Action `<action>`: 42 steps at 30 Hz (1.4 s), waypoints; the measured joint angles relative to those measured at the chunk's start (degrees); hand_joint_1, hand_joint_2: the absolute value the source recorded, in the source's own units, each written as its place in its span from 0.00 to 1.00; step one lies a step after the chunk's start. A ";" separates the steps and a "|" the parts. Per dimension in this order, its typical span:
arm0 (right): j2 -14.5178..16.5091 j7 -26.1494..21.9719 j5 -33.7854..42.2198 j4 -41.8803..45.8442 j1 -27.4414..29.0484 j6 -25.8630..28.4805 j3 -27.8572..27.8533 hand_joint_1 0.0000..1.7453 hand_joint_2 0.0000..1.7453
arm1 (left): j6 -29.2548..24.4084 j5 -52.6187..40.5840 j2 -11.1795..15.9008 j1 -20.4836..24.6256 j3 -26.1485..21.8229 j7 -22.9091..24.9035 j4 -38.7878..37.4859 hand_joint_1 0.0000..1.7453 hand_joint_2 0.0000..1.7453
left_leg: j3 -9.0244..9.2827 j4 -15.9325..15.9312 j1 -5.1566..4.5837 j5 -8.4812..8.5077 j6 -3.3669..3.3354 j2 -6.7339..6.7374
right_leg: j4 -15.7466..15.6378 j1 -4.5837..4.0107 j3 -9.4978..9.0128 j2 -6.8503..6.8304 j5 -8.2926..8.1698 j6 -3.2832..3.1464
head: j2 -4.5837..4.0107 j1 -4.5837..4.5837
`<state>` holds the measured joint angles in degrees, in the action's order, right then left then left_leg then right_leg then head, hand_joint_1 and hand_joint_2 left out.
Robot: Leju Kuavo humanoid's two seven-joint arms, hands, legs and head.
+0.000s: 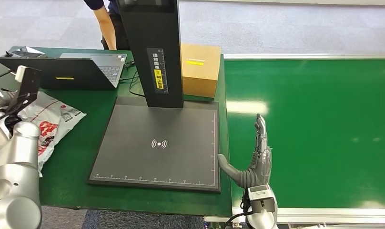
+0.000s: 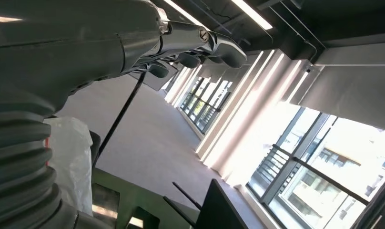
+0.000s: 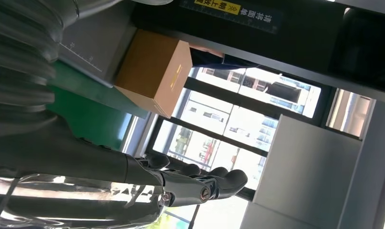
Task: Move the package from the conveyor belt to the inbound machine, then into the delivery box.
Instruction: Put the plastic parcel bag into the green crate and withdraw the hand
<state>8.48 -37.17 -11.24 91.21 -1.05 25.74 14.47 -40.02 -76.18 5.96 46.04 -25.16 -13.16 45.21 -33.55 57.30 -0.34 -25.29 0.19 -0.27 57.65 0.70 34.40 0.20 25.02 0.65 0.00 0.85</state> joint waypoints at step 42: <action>0.89 -0.01 -3.04 -7.10 1.77 -1.64 -2.82 0.00 1.00 | 36.74 64.54 -14.81 -31.40 43.25 -26.94 17.52 0.00 1.00 | -0.02 -0.01 -0.05 -0.14 -0.16 0.04 | -0.03 0.04 0.02 0.05 0.05 0.09 | 0.00 0.00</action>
<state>9.37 -37.18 -14.28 84.12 0.72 24.10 11.64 -3.28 -11.64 -8.85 14.63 18.09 -40.11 62.73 -33.56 57.29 -0.39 -25.44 0.02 -0.23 57.62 0.74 34.42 0.25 25.08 0.74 0.00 0.85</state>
